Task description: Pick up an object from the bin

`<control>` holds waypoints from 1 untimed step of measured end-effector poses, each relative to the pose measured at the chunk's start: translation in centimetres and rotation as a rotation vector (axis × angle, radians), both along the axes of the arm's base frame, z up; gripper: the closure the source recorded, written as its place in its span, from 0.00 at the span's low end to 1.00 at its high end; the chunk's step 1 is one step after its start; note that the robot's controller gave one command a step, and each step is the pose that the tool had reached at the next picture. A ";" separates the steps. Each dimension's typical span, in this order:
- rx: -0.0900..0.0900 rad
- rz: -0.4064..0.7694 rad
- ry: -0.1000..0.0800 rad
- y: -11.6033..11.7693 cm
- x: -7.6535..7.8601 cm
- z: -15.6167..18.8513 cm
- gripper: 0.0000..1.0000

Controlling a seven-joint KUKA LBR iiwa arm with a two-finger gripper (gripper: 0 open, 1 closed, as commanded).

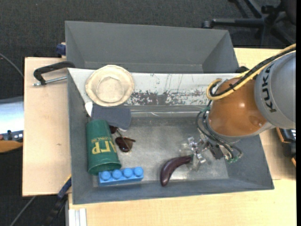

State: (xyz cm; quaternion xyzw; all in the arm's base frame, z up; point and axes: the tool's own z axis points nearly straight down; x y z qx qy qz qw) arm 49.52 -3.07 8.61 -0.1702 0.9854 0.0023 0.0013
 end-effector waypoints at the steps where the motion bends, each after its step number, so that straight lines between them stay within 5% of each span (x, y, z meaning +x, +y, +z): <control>1: 0.000 0.000 -0.004 0.0 0.1 1.8 1.00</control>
Offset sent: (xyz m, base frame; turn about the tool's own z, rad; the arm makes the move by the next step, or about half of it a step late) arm 0.0001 0.0001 0.0072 0.0000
